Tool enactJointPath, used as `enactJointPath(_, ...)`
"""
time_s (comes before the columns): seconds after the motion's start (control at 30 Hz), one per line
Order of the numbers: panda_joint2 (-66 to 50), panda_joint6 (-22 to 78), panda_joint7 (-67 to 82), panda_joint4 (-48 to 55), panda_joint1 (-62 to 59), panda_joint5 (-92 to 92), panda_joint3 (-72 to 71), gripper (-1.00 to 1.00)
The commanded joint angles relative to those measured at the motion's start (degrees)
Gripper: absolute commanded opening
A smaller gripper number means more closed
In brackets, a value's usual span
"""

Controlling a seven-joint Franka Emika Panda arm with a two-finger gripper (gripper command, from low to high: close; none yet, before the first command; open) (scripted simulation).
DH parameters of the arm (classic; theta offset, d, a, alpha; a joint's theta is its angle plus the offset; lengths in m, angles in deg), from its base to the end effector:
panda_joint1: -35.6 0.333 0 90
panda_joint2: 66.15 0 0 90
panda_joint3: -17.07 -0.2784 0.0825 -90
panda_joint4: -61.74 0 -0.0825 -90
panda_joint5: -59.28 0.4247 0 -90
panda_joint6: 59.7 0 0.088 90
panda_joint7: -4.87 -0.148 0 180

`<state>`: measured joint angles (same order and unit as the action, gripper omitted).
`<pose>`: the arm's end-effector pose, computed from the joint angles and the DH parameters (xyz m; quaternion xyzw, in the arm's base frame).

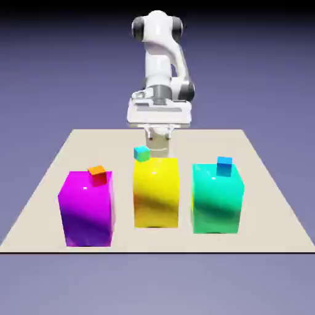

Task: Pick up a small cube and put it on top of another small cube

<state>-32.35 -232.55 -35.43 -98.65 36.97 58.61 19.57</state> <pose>0.4716 -0.0063 0.3844 -0.8615 0.3219 -0.3667 0.1407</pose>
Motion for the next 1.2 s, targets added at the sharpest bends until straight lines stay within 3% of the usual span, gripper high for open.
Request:
enactJointPath(0.0, 0.9, 1.0, 1.8, 0.5, 0.6, -0.6, 2.1, 0.0)
enactJointPath(1.17, 34.0, 34.5, 64.2, 18.3, 20.3, -19.8, 74.8, 0.0)
